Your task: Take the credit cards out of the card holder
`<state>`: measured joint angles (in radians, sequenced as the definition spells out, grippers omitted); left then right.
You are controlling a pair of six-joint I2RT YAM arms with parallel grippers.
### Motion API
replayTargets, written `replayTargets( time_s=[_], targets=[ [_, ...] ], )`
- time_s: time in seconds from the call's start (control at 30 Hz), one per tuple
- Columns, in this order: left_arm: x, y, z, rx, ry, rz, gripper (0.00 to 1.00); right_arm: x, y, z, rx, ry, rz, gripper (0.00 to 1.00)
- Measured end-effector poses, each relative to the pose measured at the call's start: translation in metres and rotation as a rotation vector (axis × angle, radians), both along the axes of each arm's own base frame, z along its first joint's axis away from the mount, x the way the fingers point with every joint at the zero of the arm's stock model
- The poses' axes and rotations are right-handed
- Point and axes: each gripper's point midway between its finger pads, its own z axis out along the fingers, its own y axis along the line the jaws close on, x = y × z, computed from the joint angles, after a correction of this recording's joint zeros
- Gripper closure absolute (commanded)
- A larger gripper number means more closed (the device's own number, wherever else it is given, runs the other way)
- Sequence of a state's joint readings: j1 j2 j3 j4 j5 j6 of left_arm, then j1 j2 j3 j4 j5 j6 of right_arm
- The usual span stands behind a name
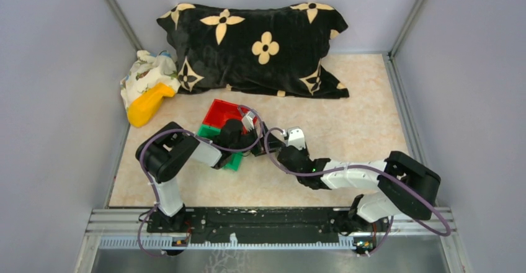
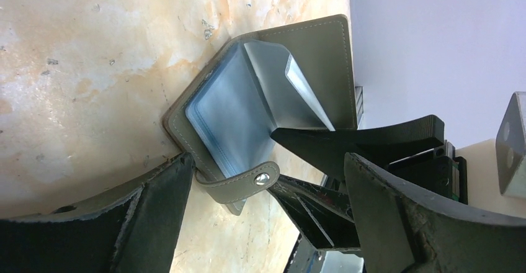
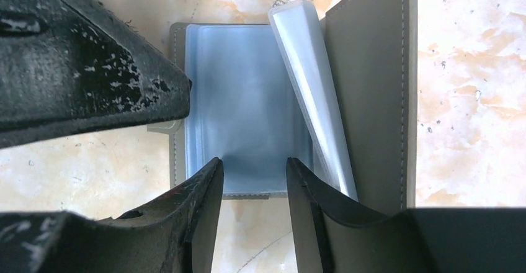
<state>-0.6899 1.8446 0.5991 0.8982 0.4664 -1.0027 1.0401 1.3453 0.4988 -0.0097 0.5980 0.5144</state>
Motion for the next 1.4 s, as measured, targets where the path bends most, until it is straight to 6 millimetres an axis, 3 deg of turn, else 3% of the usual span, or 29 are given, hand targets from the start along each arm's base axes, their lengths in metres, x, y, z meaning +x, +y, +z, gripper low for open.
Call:
replayTargets(
  time_s=[0.47, 1.1, 1.27, 1.4],
  targets=[
    [-0.001, 0.0, 0.0, -0.003, 0.006, -0.006, 0.04, 0.001, 0.006, 0.001, -0.038, -0.019, 0.02, 0.44],
    [-0.003, 0.001, -0.001, -0.003, 0.011, -0.006, 0.04, -0.004, 0.023, -0.001, 0.036, 0.0, 0.076, 0.39],
    [-0.004, 0.004, -0.001, -0.001, 0.013, -0.003, 0.04, 0.0, 0.026, -0.004, 0.026, -0.01, 0.08, 0.43],
    [-0.004, 0.006, 0.0, 0.001, 0.015, 0.002, 0.05, 0.005, 0.029, -0.004, 0.02, -0.025, 0.073, 0.54]
  ],
)
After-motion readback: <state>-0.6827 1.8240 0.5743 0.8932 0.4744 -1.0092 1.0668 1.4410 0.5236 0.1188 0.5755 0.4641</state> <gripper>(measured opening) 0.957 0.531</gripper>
